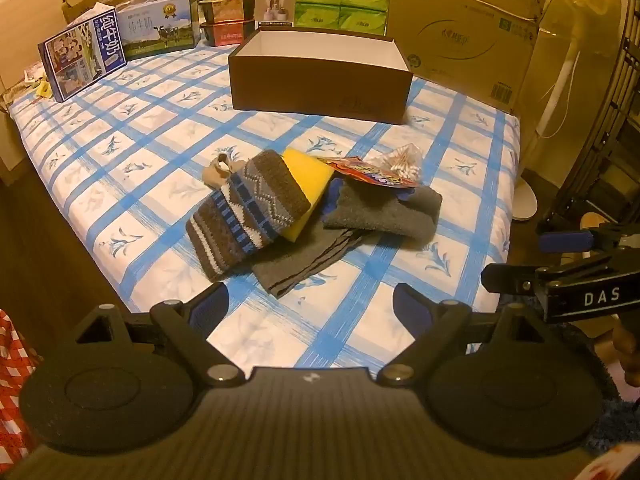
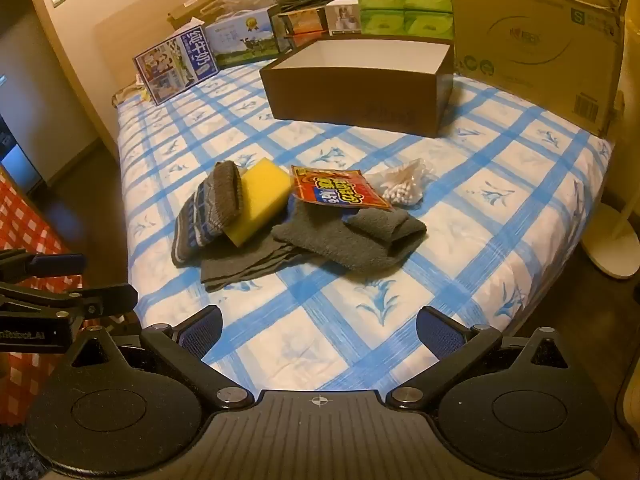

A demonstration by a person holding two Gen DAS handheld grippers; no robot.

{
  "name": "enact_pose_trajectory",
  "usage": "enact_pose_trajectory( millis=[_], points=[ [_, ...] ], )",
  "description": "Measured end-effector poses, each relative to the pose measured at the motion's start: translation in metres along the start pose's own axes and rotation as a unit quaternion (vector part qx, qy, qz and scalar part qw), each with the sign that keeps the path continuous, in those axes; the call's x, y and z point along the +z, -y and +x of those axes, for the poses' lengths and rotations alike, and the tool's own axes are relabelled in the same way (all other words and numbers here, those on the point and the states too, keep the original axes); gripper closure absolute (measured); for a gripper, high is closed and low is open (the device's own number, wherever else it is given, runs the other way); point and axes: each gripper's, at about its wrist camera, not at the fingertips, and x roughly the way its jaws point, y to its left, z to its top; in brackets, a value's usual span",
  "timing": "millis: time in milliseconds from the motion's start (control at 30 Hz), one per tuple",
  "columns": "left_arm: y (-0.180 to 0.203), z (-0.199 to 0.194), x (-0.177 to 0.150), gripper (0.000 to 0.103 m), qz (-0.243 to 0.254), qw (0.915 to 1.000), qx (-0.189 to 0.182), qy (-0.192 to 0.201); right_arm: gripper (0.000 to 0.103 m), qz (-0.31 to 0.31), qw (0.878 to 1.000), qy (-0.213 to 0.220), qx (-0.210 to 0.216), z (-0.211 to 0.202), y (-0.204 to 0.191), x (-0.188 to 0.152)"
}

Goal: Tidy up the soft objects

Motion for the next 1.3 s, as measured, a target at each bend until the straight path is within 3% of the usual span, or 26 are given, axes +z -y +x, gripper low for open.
enact_pose_trajectory(
  millis=[1300],
  points=[
    [-0.0021,0.0055,-0.0017,0.015,-0.003,1.0,0.002,-0.004,0.0,-0.003,1.0,0.003,-0.002,0.0007,-0.0012,0.001]
  ],
)
